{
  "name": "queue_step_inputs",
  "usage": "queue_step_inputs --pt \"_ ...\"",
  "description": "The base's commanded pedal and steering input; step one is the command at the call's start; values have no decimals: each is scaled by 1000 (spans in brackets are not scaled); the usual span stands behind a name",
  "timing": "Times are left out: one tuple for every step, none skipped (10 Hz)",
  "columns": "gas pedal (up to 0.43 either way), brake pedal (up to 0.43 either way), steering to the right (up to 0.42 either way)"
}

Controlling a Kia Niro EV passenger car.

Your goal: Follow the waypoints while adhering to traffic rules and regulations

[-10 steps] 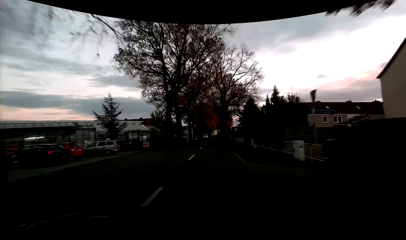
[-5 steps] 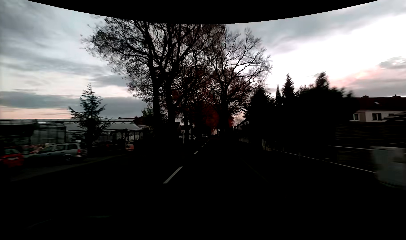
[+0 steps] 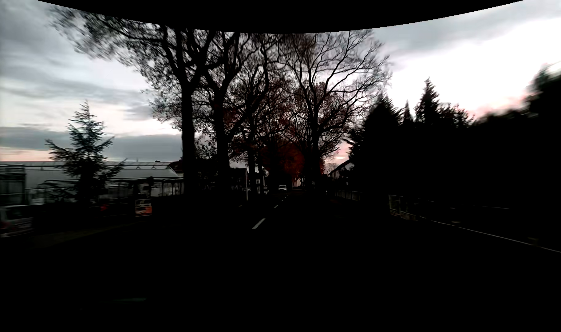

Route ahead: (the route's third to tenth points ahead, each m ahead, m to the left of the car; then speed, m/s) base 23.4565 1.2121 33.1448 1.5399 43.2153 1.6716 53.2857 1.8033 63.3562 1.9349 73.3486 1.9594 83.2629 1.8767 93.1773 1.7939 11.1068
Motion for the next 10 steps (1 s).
queue_step_inputs --pt "79 0 -3" --pt "79 0 -3" --pt "79 0 -3" --pt "79 0 -3" --pt "79 0 -3" --pt "79 0 -3" --pt "79 0 -3" --pt "79 0 -3" --pt "87 0 -3" --pt "87 0 -3"
